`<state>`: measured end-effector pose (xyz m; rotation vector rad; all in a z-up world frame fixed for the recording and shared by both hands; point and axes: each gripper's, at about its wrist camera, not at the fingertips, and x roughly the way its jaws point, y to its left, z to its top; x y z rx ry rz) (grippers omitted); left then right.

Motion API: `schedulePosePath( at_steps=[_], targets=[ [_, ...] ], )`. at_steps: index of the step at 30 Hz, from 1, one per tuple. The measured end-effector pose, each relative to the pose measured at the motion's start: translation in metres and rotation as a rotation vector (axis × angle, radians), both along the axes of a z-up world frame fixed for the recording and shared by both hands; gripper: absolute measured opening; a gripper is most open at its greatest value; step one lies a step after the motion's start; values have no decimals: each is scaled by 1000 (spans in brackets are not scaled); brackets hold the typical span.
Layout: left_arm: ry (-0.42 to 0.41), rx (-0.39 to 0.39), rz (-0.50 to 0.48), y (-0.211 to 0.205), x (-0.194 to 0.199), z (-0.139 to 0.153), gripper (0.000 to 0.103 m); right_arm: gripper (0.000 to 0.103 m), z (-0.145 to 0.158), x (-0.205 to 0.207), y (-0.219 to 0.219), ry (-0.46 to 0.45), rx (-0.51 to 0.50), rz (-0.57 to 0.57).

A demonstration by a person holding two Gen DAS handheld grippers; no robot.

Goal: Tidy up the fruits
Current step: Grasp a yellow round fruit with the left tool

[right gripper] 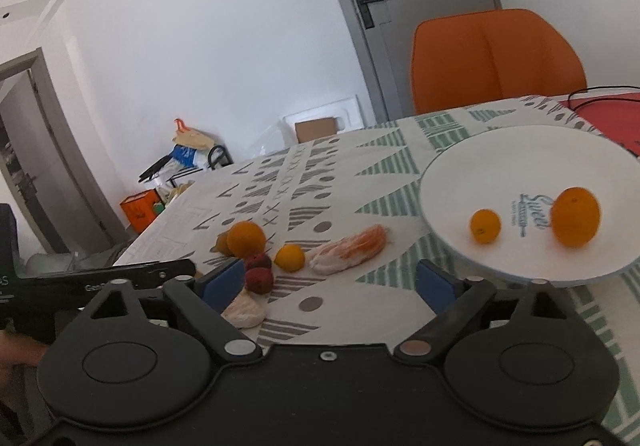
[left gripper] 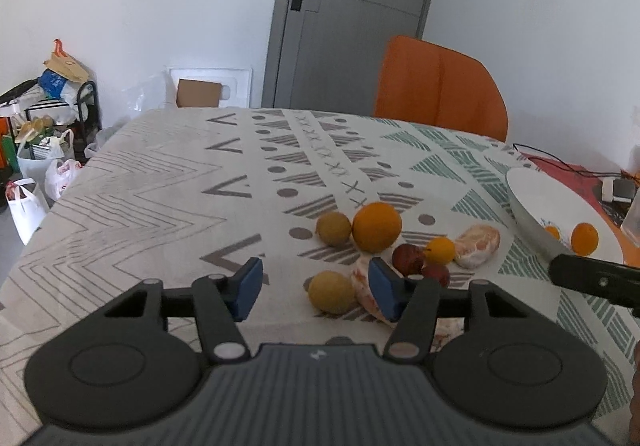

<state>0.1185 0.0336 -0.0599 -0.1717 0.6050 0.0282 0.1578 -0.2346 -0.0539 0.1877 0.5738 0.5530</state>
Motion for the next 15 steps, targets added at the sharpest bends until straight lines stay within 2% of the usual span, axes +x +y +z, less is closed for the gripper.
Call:
schedulePosePath(
  at_steps=[4,6,15],
  targets=[
    [40,-13,-1,1,8,-13,35,88,-4,2,11,10,-11,22],
    [27,13,0,0,8,-15,26,88,-6,3,16,16,-19,33],
    [4,-27,28,12,-1,-5,26,86,-7,2,34,22,-40,80]
  ],
)
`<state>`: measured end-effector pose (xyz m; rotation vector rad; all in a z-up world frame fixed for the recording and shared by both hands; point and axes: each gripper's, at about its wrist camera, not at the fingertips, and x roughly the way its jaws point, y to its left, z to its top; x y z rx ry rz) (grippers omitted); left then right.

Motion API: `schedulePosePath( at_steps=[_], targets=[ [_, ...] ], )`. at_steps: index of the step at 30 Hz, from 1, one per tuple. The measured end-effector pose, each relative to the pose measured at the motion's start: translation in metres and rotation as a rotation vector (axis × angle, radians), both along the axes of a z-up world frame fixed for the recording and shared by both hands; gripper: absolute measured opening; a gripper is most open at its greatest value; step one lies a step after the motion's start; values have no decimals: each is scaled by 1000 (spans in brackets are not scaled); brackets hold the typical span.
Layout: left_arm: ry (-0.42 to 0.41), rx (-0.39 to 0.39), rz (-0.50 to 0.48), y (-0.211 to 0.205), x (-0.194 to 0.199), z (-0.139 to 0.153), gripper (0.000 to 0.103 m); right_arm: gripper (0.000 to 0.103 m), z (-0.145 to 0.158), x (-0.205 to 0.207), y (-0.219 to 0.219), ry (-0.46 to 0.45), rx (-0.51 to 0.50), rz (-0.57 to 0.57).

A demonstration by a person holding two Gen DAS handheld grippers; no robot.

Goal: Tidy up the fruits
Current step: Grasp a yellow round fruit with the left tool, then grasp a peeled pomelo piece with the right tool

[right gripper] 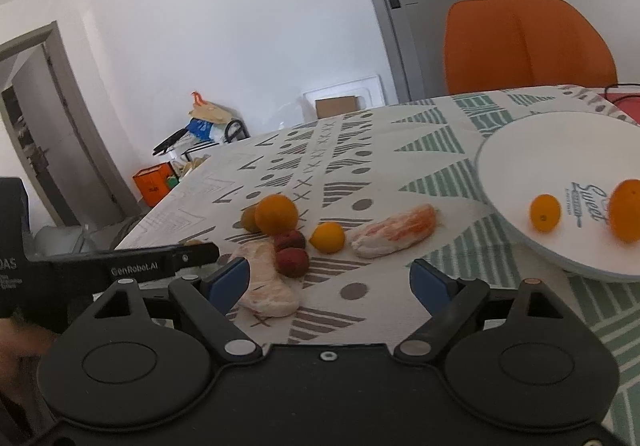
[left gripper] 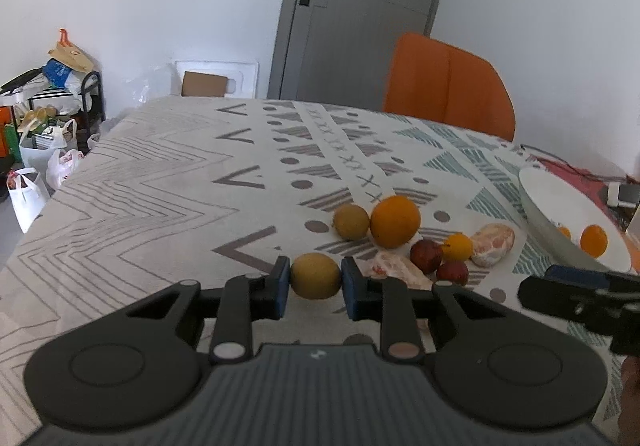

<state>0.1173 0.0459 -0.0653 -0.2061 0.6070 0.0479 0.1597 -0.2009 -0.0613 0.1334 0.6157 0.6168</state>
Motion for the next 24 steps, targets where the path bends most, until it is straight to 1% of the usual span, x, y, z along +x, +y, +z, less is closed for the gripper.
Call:
schedulePosePath(
  at_steps=[6,14,15,16,19,20,22,23,24],
  targets=[
    [-28,-7,13,10,-11,7,26,86,0,-1,16,9,-16,37],
    [-50,-37,47,28,-24,10,26,86,-3,-1,42,21,-55,77],
    [-53,-40,52,30,-26,10,26,85,-3,-1,45,20,-60,83],
    [-54,-43,57,32,-27,10,26,83,-3,-1,47,17,-64,89],
    [-52,-43,68,36,-31,9,26,70,-7,0,55,32,-67,116],
    [-49,-44,69,36,-31,8,26,63,-10,1,57,42,-68,122],
    [-46,-51,71,38,-32,8,26,51,-12,-2,59,20,-86,120],
    [-48,-53,72,38,-32,8,26,43,-11,-2,60,18,-96,121],
    [-51,-53,72,38,-33,9,26,40,-11,-1,60,24,-91,128]
  ],
)
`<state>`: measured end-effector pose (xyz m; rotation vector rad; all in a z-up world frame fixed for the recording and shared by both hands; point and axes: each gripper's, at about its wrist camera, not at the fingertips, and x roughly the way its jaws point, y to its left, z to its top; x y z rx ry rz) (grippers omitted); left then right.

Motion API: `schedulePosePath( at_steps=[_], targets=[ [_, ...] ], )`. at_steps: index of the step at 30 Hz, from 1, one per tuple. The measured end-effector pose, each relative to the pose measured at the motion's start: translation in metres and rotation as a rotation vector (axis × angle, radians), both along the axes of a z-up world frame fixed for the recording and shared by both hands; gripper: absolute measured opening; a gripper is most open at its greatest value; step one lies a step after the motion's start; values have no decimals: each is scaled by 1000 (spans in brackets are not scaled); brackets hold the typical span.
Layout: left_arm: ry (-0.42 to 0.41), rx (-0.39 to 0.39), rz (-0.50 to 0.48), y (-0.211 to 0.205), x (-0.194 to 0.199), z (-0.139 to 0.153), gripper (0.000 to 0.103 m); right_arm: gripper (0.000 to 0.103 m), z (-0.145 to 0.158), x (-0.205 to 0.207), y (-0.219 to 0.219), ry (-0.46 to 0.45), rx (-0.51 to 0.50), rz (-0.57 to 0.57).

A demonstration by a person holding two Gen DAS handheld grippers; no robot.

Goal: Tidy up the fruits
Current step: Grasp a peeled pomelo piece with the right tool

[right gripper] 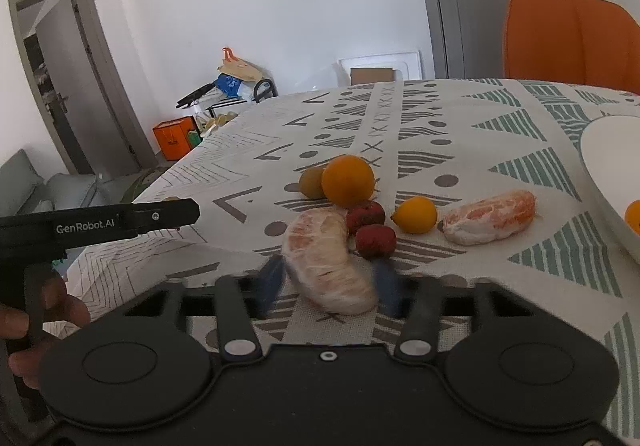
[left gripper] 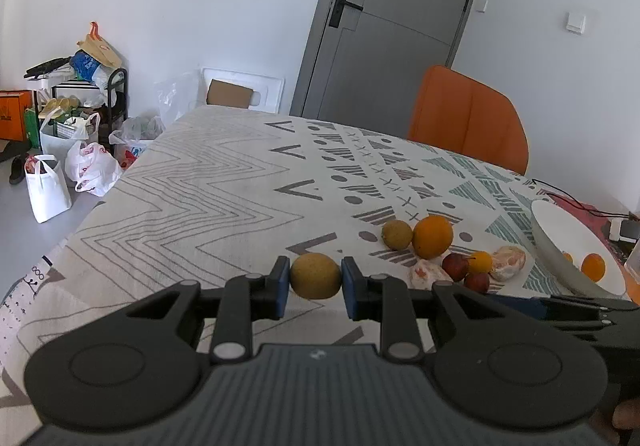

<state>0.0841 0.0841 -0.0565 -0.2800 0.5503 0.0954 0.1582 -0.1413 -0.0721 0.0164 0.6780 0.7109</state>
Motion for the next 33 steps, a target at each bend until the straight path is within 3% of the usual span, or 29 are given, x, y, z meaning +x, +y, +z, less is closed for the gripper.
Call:
schedulePosePath(
  at_steps=[3,9,15,25,26,28,33],
  targets=[
    [-9,-1,-5,-2,-2,3,26,34,1,0,-4,29,25,6],
    [-20,1,-10,-5,-6,4,26,33,5,-5,-5,43,16,12],
    [-15,-13,1,2,-6,1,26,47,4,-3,0,39,4,14],
    [-5,-36,17,13,-4,-7,26,51,0,1,24,-6,-35,27],
    [-2,-37,17,13,-3,-7,26,50,0,1,25,-11,-37,26],
    [4,-36,17,13,-3,-8,26,37,-1,0,28,-29,-51,22],
    [2,-24,7,7,-1,-3,26,36,1,-2,21,-15,-19,18]
  ],
)
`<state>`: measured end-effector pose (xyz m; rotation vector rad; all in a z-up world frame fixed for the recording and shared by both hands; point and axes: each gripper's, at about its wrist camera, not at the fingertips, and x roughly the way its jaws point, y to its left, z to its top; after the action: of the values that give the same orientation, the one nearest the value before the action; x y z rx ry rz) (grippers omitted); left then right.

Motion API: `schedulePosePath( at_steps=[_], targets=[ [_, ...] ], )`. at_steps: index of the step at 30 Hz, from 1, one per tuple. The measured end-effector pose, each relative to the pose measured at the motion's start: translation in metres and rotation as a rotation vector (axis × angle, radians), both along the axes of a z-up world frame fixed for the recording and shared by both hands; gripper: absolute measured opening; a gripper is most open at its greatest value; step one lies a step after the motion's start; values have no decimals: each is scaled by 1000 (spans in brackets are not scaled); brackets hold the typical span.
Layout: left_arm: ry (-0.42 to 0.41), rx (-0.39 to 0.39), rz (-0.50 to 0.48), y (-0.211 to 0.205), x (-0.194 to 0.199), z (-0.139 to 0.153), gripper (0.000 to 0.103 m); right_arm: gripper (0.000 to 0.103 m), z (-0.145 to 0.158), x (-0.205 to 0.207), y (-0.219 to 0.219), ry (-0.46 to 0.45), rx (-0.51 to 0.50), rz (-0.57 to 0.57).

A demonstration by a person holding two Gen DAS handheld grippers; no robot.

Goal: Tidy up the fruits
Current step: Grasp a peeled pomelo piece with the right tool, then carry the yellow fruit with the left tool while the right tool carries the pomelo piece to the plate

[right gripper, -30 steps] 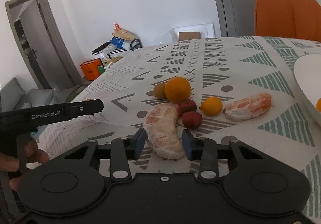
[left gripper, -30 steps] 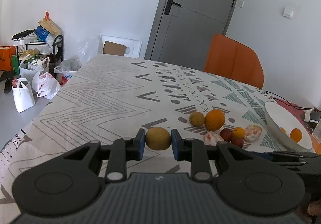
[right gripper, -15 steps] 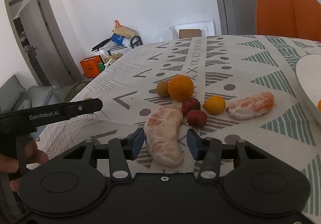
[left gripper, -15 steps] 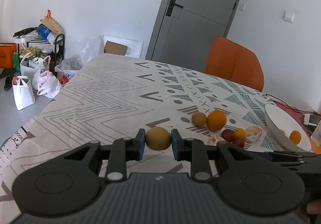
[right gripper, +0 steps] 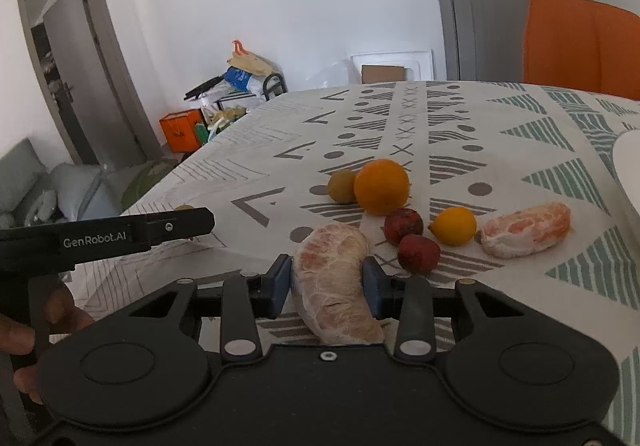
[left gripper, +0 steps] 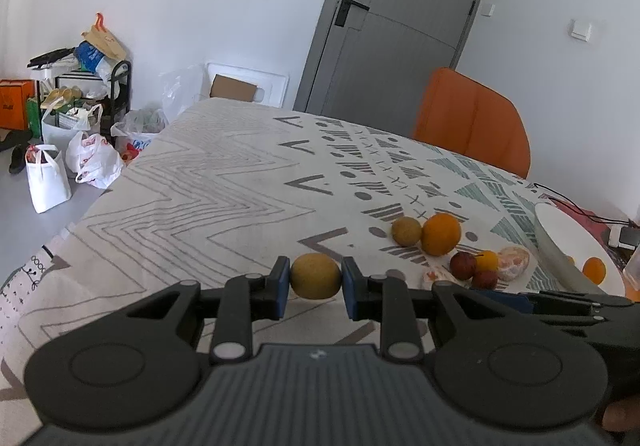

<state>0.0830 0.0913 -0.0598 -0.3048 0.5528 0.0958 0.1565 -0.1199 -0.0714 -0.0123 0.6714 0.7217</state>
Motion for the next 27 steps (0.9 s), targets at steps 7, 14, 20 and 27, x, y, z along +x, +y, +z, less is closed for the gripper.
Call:
schedulePosePath(
  at_steps=[7,14,20,27],
  targets=[
    [-16,20,-31,-17,3,9,26,36,12,-4,-23,-27,54,-39],
    [-43,42,-78,-41,8,20,26,36,26,-6,-48,-58,100,-83],
    [-61,53,-107,-57,14,28,26,36,34,-7,-69,-80,120,-121],
    [-75,66,-145,-78,19,35,26,36,39,-7,-94,-95,142,-168]
  ],
)
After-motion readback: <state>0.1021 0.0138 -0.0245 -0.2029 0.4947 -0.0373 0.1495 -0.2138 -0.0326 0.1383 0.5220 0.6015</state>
